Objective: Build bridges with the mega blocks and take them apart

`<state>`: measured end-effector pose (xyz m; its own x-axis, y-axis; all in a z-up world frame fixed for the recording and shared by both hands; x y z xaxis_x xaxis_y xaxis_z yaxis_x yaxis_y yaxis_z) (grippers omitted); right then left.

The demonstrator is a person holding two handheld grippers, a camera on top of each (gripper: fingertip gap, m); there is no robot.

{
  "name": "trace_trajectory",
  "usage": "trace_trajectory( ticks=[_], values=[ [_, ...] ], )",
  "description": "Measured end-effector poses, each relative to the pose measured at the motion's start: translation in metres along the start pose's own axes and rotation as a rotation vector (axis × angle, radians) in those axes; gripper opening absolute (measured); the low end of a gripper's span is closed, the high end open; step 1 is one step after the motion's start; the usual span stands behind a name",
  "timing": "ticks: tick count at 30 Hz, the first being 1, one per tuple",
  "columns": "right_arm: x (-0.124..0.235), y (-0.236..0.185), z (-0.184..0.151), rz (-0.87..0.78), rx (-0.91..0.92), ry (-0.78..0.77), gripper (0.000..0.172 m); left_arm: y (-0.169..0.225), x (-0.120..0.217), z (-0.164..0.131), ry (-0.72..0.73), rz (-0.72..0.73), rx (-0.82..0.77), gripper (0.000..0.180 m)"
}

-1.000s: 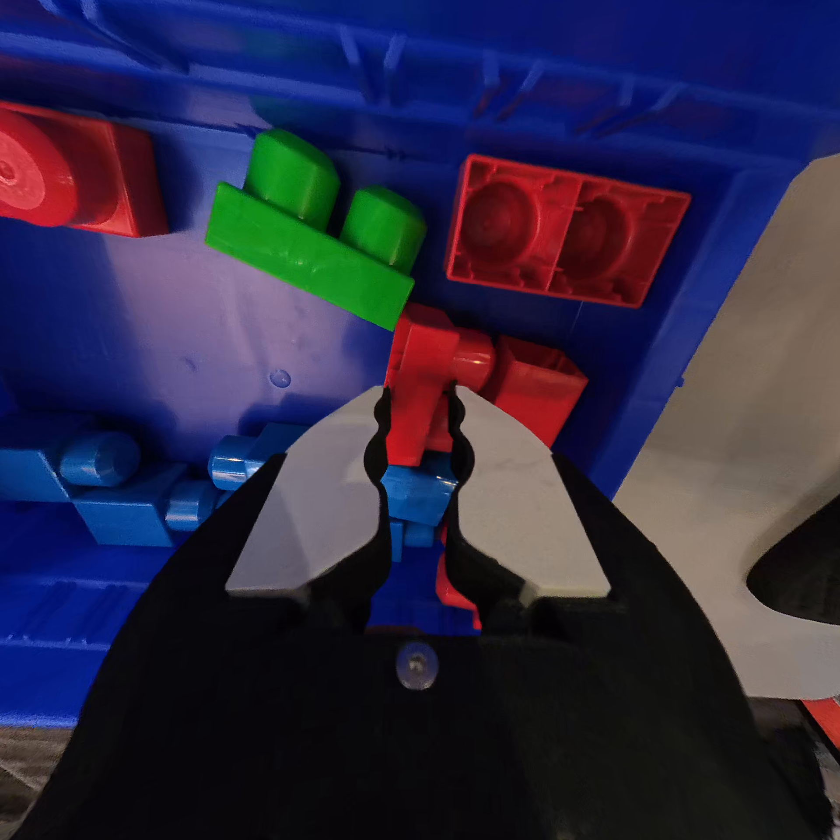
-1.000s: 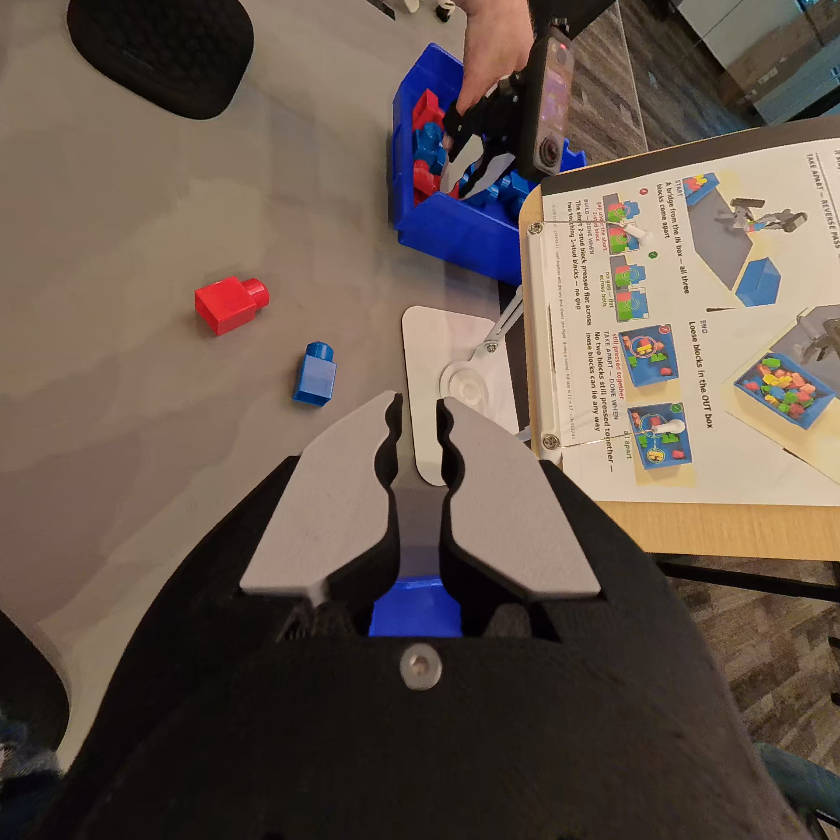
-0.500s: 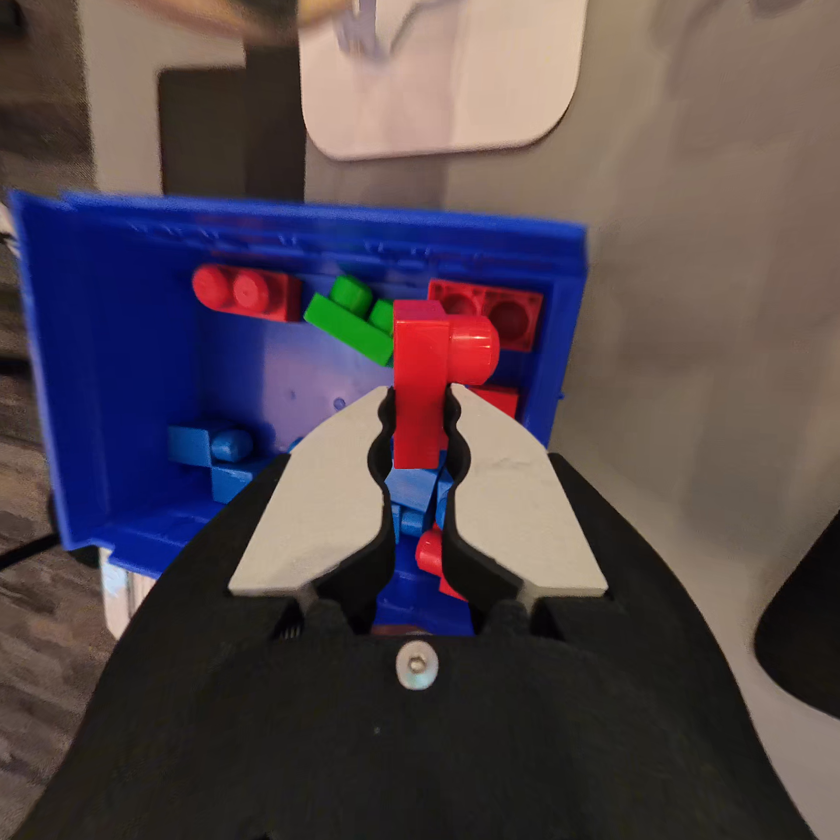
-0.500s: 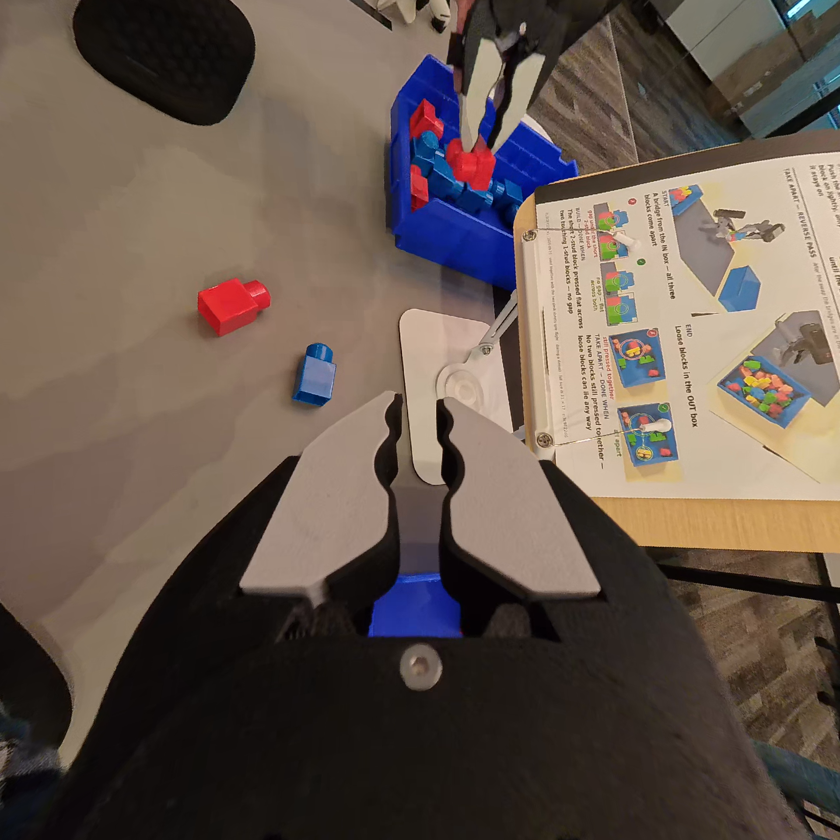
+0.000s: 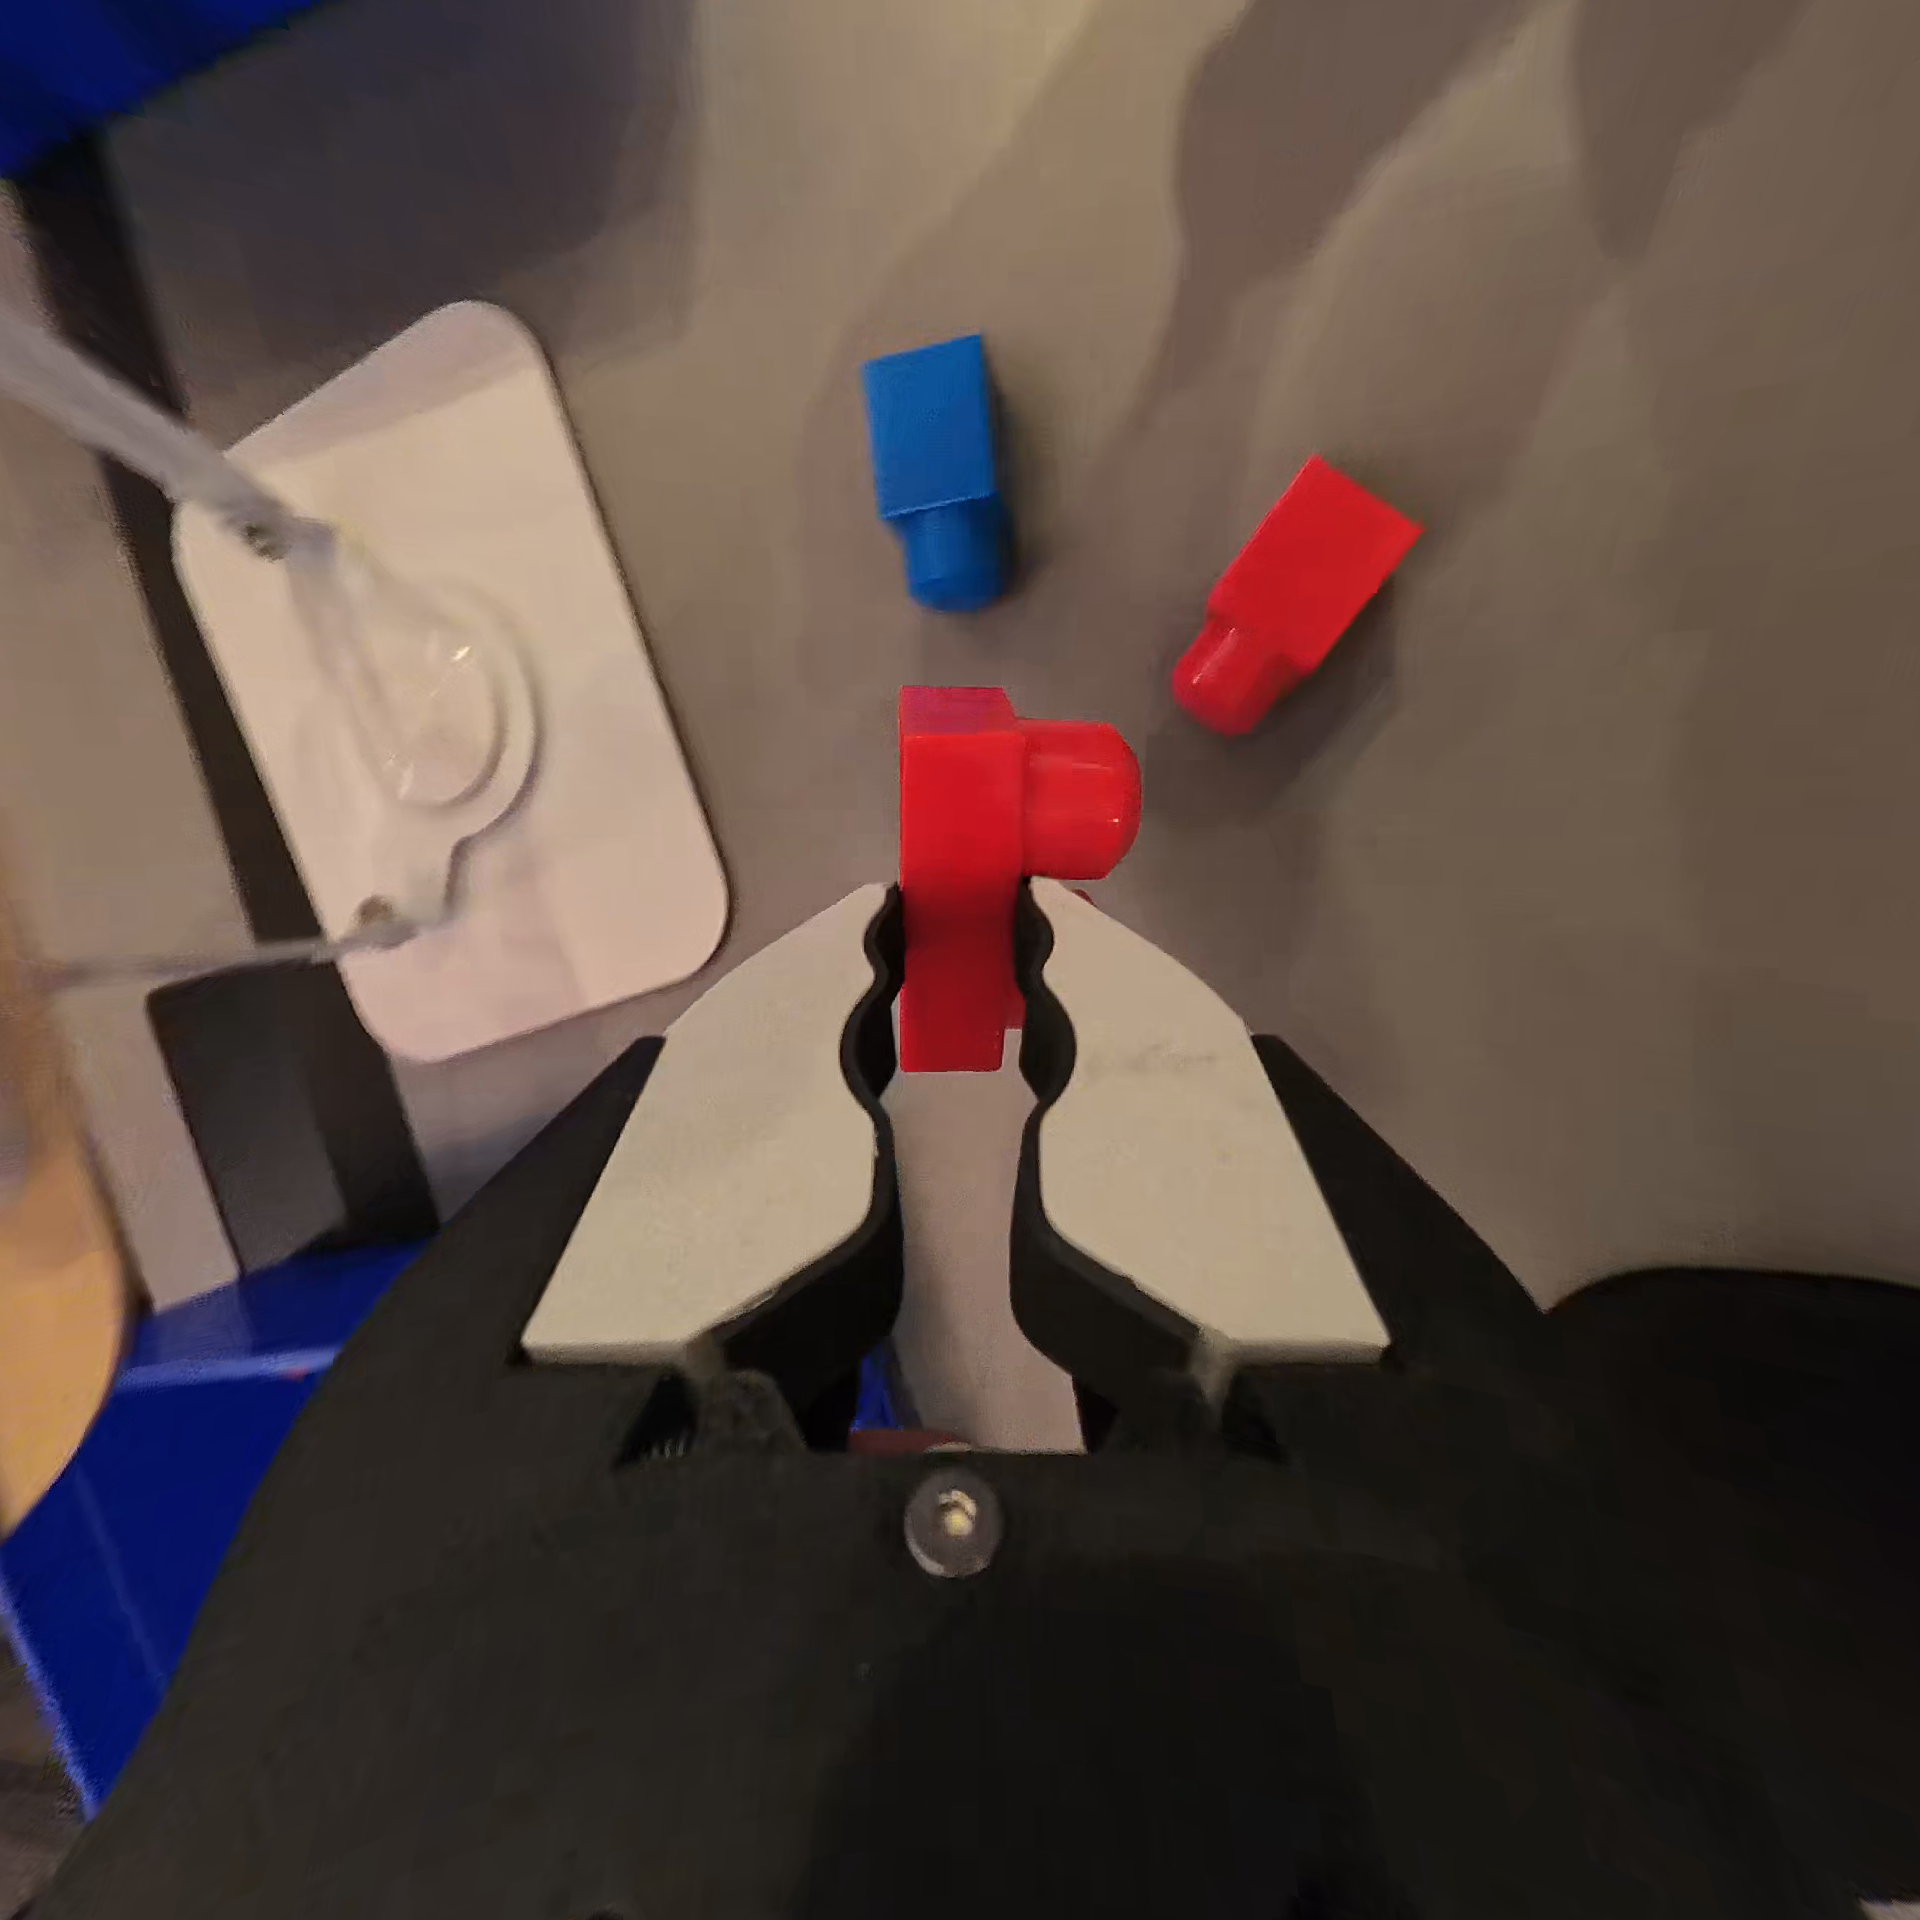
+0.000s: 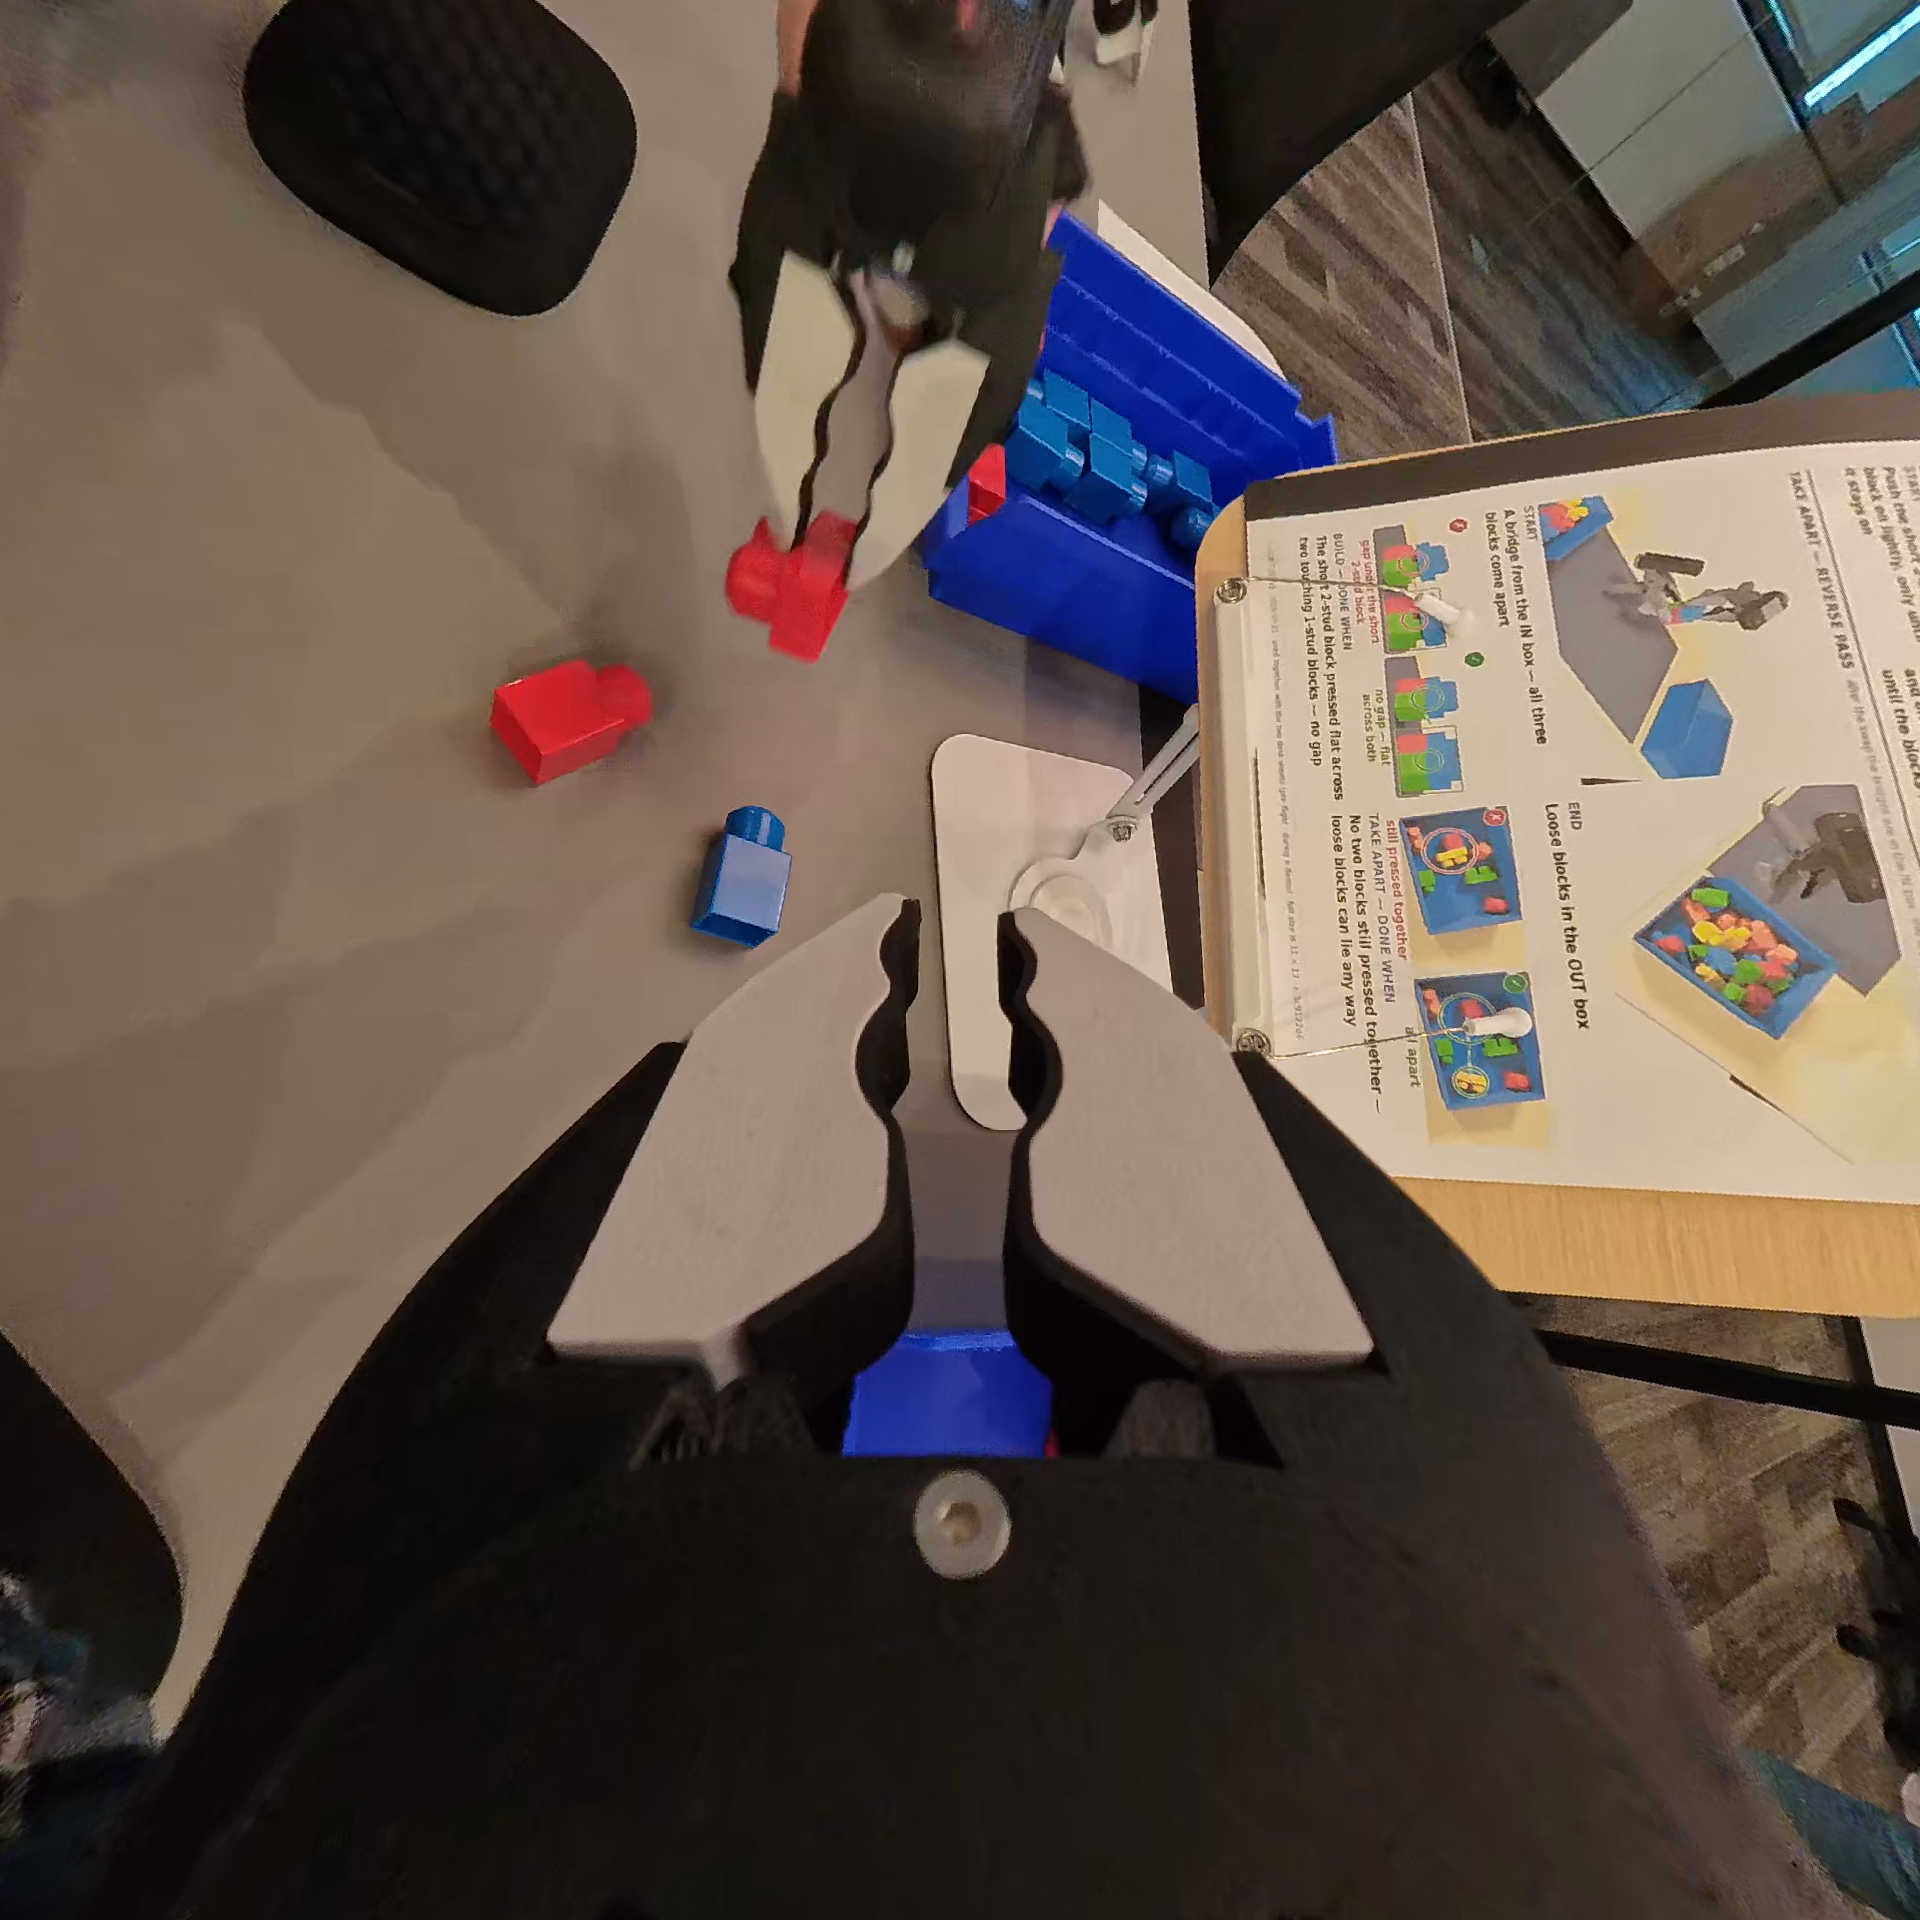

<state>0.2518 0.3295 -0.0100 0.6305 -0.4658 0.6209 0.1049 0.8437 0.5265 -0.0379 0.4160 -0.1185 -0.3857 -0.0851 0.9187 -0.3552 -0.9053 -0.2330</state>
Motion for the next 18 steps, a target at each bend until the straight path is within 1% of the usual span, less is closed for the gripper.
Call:
trace_trajectory(
  ticks=[2, 4, 6, 9, 10, 11, 12, 13, 14, 17, 18],
  values=[
    [0.000, -0.001, 0.001, 0.003, 0.005, 0.001, 0.014, 0.004, -0.024, 0.011, -0.038, -0.046, -0.019, 0.019],
    [0.001, -0.001, 0.001, 0.005, 0.007, 0.000, 0.014, 0.004, -0.045, 0.014, -0.064, -0.074, -0.022, 0.019],
    [0.000, -0.001, 0.001, 0.011, 0.005, 0.005, 0.014, 0.003, -0.059, 0.017, -0.052, -0.139, 0.006, 0.019],
    [-0.002, -0.001, 0.001, 0.022, 0.007, 0.005, 0.014, -0.002, -0.074, 0.018, -0.091, -0.149, 0.036, 0.020],
    [-0.002, -0.002, 0.001, 0.026, 0.008, 0.004, 0.014, -0.003, -0.076, 0.018, -0.088, -0.166, 0.044, 0.024],
    [-0.003, -0.002, 0.002, 0.029, 0.010, 0.004, 0.014, -0.003, -0.076, 0.017, -0.074, -0.165, 0.051, 0.033],
    [-0.003, -0.002, 0.002, 0.031, 0.011, 0.004, 0.014, -0.005, -0.074, 0.016, -0.065, -0.146, 0.070, 0.045],
    [-0.003, -0.002, 0.002, 0.031, 0.012, 0.004, 0.014, -0.006, -0.071, 0.014, -0.060, -0.127, 0.093, 0.053],
    [-0.003, -0.002, 0.002, 0.030, 0.012, 0.005, 0.014, -0.005, -0.066, 0.012, -0.052, -0.127, 0.109, 0.055],
    [-0.002, -0.002, 0.002, 0.028, 0.011, 0.004, 0.014, -0.001, -0.045, 0.005, -0.013, -0.050, 0.169, 0.064],
    [-0.002, -0.002, 0.002, 0.029, 0.011, 0.003, 0.014, 0.003, -0.038, 0.004, 0.006, -0.034, 0.187, 0.064]
  ],
)
Point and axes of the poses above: each gripper's, where its closed fingertips meet, x back along the fingers, z out of its top, y = z × x across the jaws, the point moved 10 cm from there along x, back along the fingers, and after that the axes turned 4 degrees about -y, right-handed, at the moved point
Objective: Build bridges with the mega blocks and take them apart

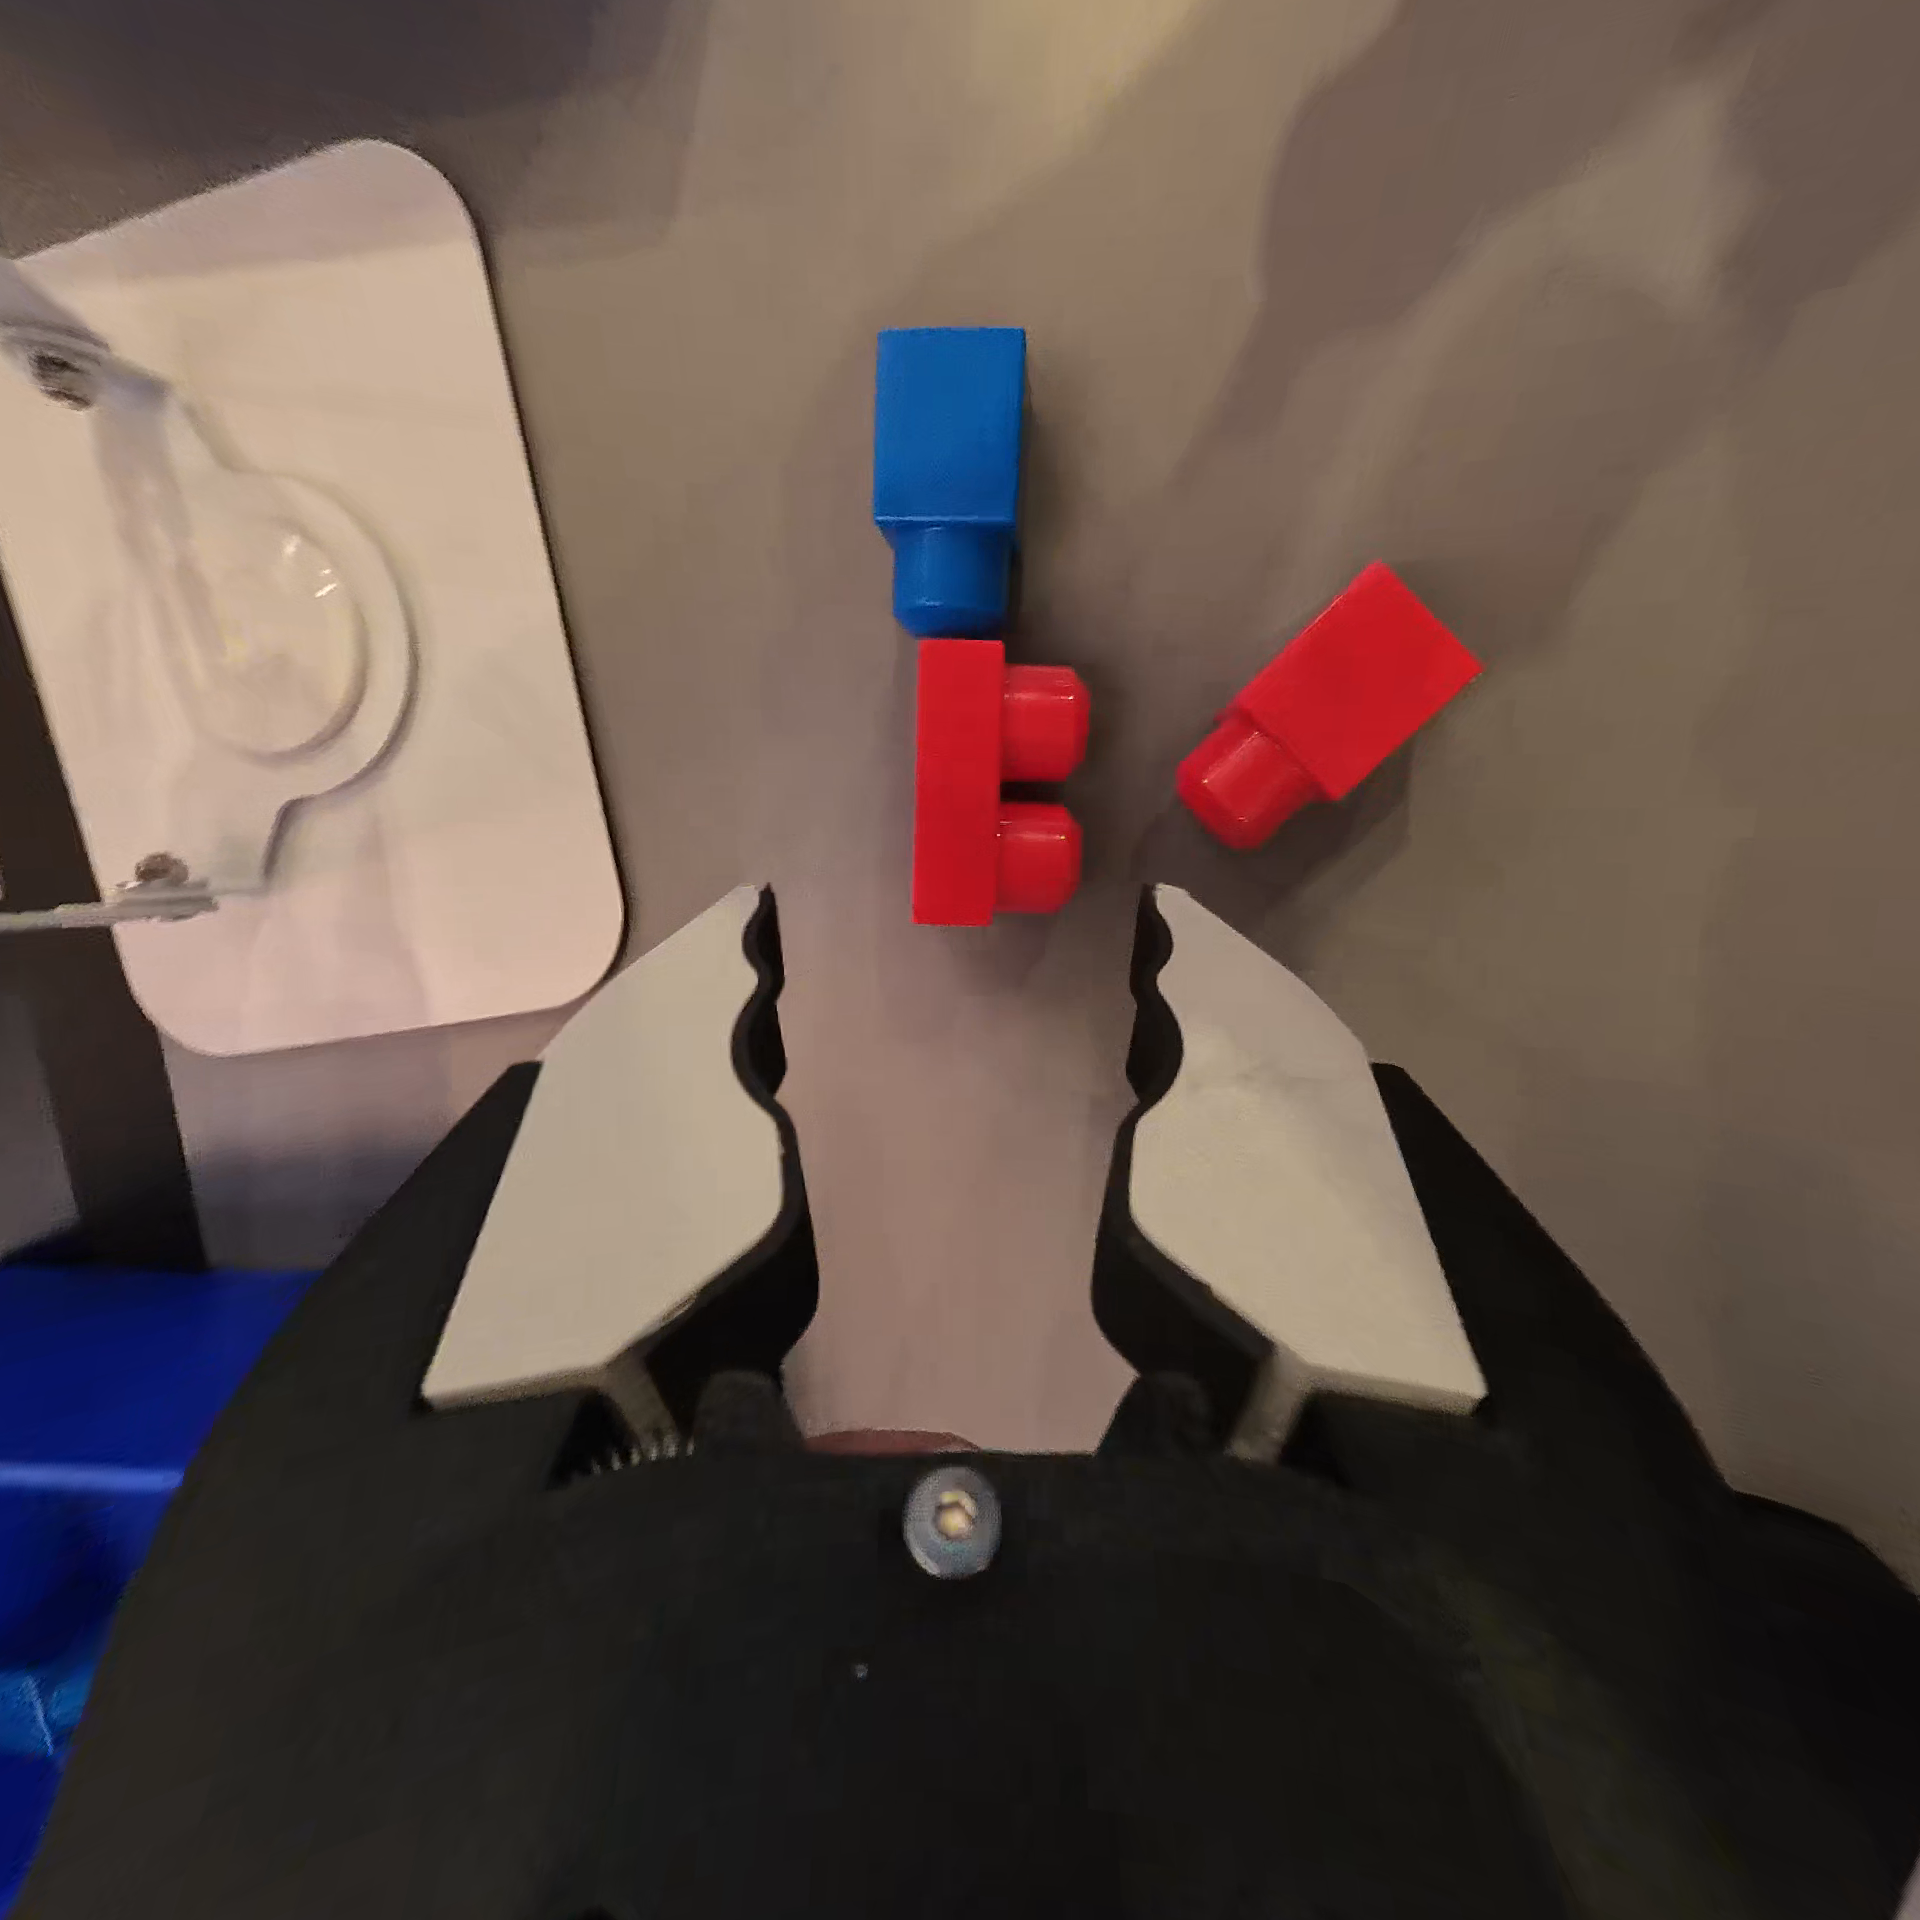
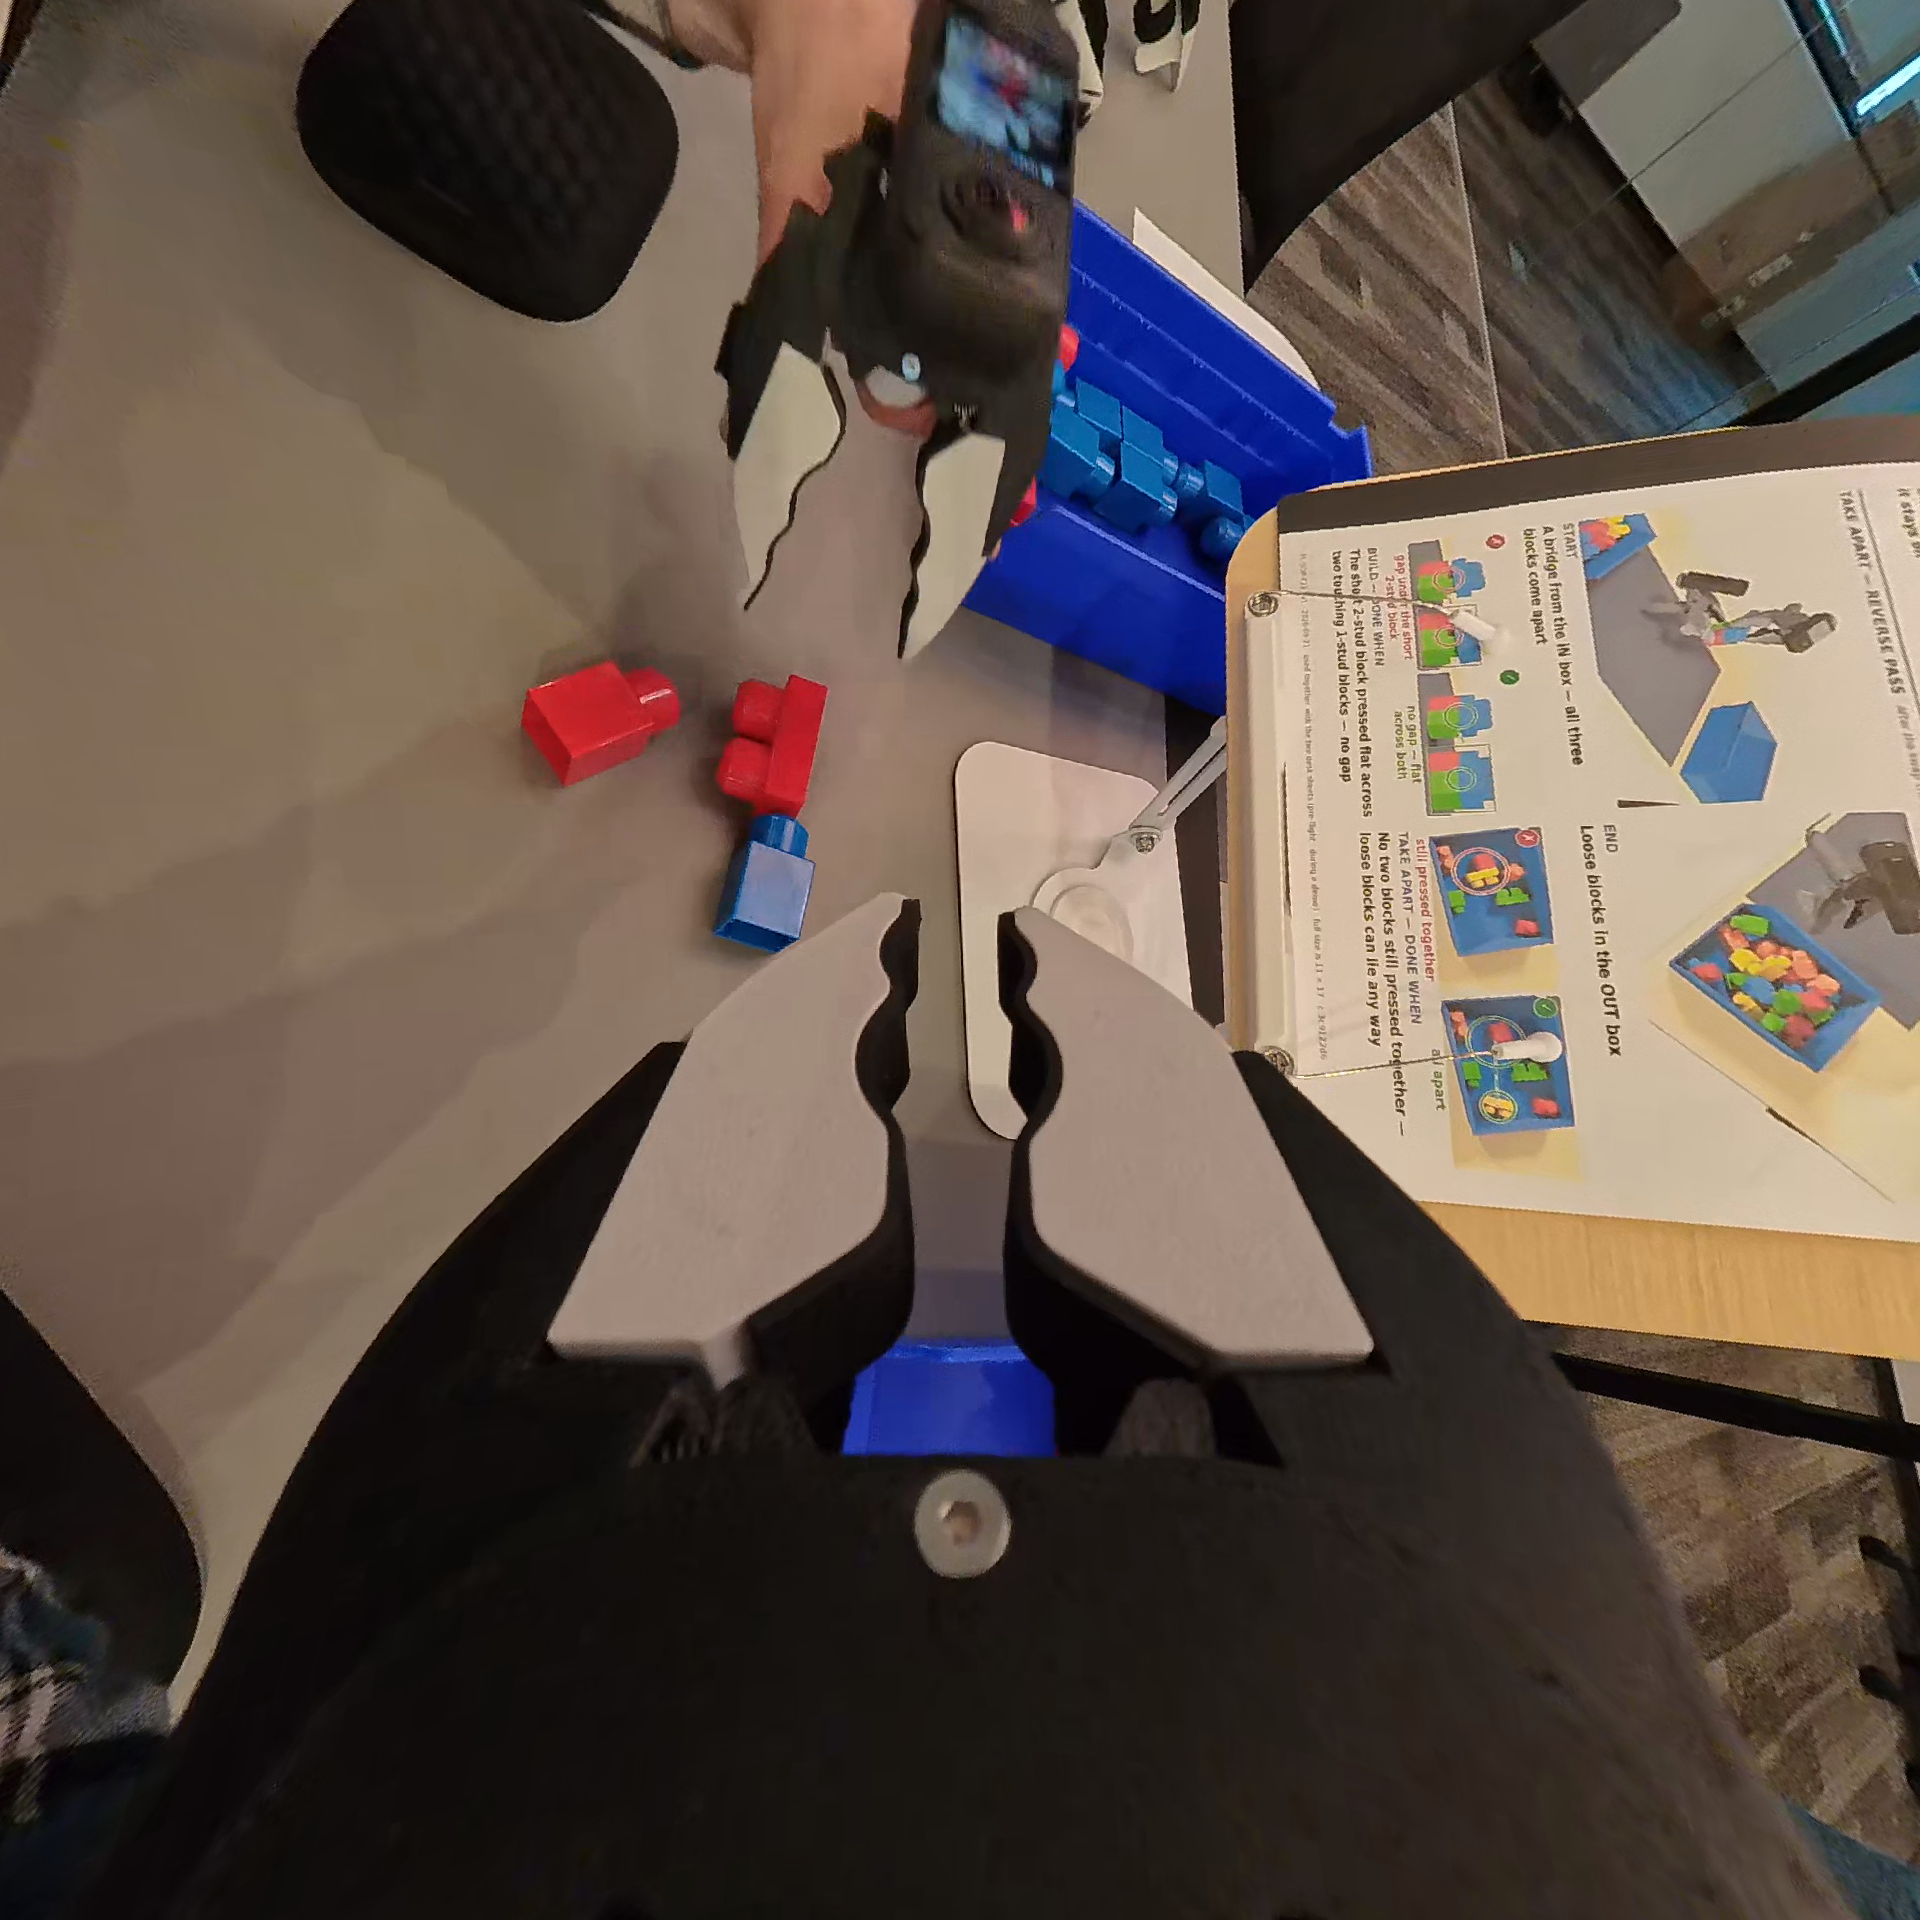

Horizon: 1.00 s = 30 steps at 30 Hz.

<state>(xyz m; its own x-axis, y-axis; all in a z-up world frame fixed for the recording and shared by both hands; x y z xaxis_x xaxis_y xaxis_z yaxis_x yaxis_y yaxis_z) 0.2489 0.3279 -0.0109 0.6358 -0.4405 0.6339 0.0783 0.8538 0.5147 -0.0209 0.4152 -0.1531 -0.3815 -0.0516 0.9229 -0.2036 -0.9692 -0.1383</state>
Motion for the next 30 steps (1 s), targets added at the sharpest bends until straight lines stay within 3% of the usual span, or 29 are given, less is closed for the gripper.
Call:
trace_trajectory(
  ticks=[6, 9, 17, 21, 23, 26, 30],
  values=[
    [-0.003, -0.002, 0.003, 0.015, 0.010, -0.001, 0.014, 0.025, 0.025, -0.002, 0.113, 0.124, 0.047, 0.054],
    [-0.005, -0.002, 0.004, 0.027, 0.013, -0.003, 0.014, 0.028, 0.017, -0.008, 0.062, 0.166, 0.061, 0.057],
    [-0.020, -0.004, 0.003, 0.110, 0.001, -0.030, 0.018, 0.027, -0.015, -0.009, 0.058, 0.131, 0.119, 0.059],
    [-0.026, -0.001, -0.003, 0.137, -0.024, -0.056, 0.020, 0.045, -0.003, 0.004, 0.132, 0.078, 0.152, 0.066],
    [-0.026, 0.000, -0.006, 0.143, -0.033, -0.054, 0.020, 0.062, -0.002, 0.014, 0.195, 0.005, 0.102, 0.066],
    [-0.027, 0.000, -0.008, 0.151, -0.041, -0.058, 0.020, 0.073, -0.011, 0.021, 0.089, 0.108, -0.031, 0.067],
    [-0.038, 0.003, -0.016, 0.178, -0.072, -0.095, 0.019, 0.069, -0.018, 0.026, 0.073, 0.071, -0.034, 0.063]
  ],
)
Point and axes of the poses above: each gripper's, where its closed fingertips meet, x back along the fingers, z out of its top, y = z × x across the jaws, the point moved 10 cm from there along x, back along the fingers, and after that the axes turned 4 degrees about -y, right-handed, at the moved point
